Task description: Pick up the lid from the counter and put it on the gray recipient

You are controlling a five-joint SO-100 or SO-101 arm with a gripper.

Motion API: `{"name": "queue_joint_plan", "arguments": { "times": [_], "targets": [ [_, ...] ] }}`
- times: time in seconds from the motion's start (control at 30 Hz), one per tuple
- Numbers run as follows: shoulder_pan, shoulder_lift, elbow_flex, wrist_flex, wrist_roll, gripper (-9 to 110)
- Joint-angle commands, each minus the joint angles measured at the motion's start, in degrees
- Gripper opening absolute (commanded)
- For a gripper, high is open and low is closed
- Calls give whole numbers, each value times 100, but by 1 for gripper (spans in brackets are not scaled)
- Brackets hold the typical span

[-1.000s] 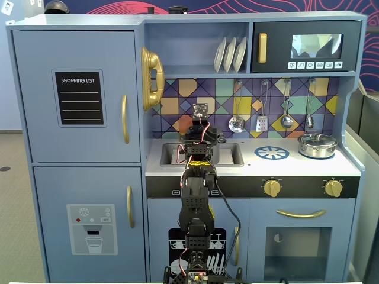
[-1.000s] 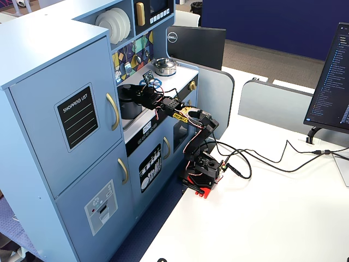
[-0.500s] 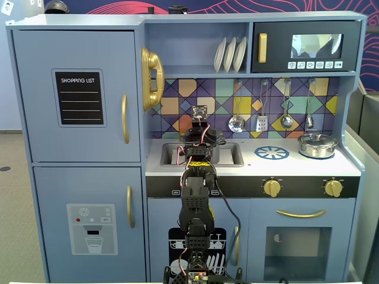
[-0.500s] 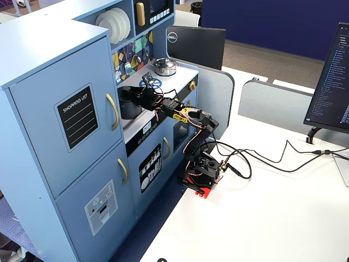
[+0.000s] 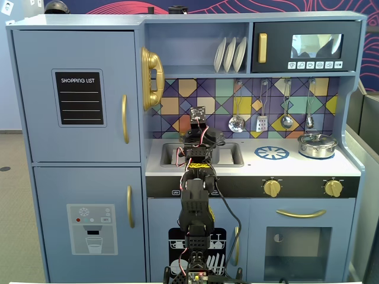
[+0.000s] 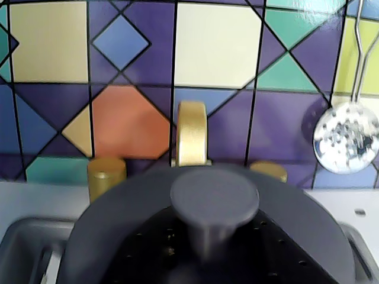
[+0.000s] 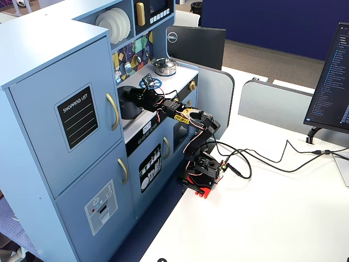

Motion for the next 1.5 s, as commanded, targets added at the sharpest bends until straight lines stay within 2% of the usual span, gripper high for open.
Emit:
{"name": "queue_joint_plan", "arguments": {
  "times": [0.0, 0.13, 0.3, 0.57, 0.7, 0.9, 1.03, 1.2, 1.37, 1.47],
  "targets": [
    [114, 642, -44, 650, -70, 21],
    [88, 1292, 44, 1494, -105, 22],
    [9, 2654, -26, 3595, 70, 18],
    [70, 4491, 1037, 6029, 334, 4],
    [132, 4843, 2180, 6346, 369, 0],
    [53, 5467, 4482, 5739, 782, 0],
    [-105, 5871, 5309, 6275, 940, 0],
    [-404, 5871, 5537, 7471, 1758, 0],
    [-132, 5880, 5537, 8675, 1187, 3],
    [-79, 5880, 5537, 8798, 1169, 4]
  ]
}}
